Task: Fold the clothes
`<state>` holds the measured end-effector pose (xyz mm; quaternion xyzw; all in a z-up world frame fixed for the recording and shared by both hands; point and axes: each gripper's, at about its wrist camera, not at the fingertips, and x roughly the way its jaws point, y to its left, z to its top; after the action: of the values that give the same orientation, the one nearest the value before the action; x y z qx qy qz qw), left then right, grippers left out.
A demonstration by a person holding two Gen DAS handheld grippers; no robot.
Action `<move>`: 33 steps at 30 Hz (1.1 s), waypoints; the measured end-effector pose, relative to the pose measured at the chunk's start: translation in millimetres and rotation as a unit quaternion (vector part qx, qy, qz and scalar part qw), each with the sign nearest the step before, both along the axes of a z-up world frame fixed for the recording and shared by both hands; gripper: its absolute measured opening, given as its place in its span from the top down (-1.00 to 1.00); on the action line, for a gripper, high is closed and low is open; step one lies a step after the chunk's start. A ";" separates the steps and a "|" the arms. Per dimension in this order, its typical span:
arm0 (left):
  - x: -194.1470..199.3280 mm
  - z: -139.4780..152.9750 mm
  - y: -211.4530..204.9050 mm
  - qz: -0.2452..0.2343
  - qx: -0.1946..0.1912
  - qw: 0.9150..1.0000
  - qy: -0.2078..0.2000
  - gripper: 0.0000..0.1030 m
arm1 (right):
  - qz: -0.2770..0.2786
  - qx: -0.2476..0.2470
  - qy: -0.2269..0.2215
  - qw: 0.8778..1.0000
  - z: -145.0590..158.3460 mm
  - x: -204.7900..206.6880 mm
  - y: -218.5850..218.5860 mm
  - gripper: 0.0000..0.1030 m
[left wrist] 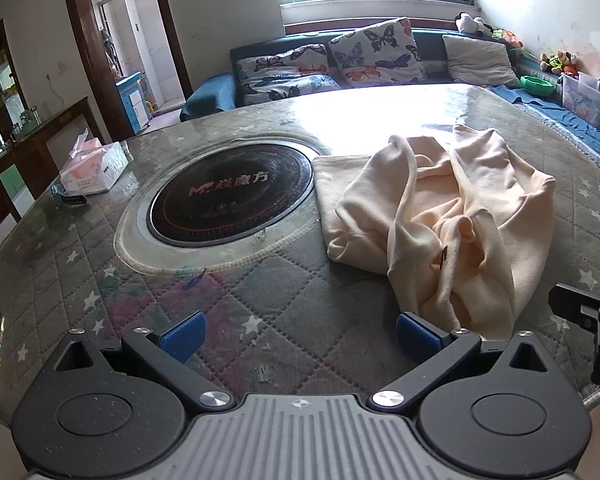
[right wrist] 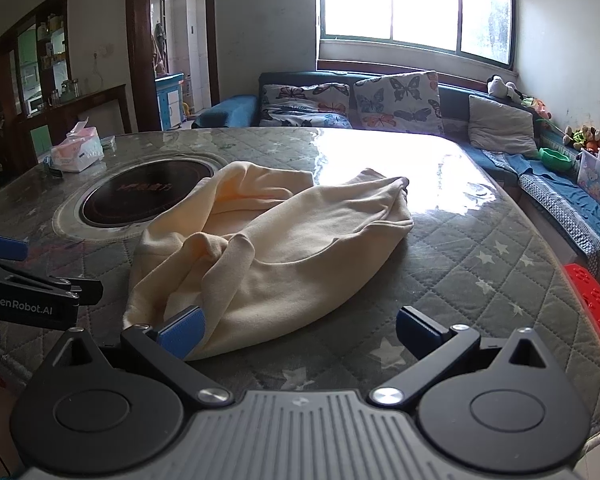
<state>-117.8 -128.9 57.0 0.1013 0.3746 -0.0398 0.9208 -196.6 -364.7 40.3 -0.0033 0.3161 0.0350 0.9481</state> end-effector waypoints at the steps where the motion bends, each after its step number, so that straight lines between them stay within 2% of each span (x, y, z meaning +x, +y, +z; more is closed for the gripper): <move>1: 0.1 -0.7 0.4 0.000 0.000 1.000 0.002 -1.00 | 0.001 0.001 0.001 1.000 -0.4 0.0 -0.1 -0.99; 21: 16.3 0.1 -4.3 -0.007 -0.007 1.000 0.009 -1.00 | 0.000 0.010 0.024 1.000 -9.0 15.0 -8.4 -0.90; 30: 35.2 7.7 -12.2 -0.029 -0.021 0.999 -0.008 -0.98 | -0.008 0.019 0.030 0.999 -7.6 35.9 -19.2 -0.73; 33: 47.2 11.4 -17.2 -0.040 -0.024 0.999 -0.016 -0.88 | -0.006 0.020 0.029 0.999 -5.0 45.6 -21.9 -0.65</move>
<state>-70.6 -146.0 68.4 0.0943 0.3545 -0.0841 0.9265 -150.9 -386.6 35.3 0.0182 0.3429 0.0352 0.9385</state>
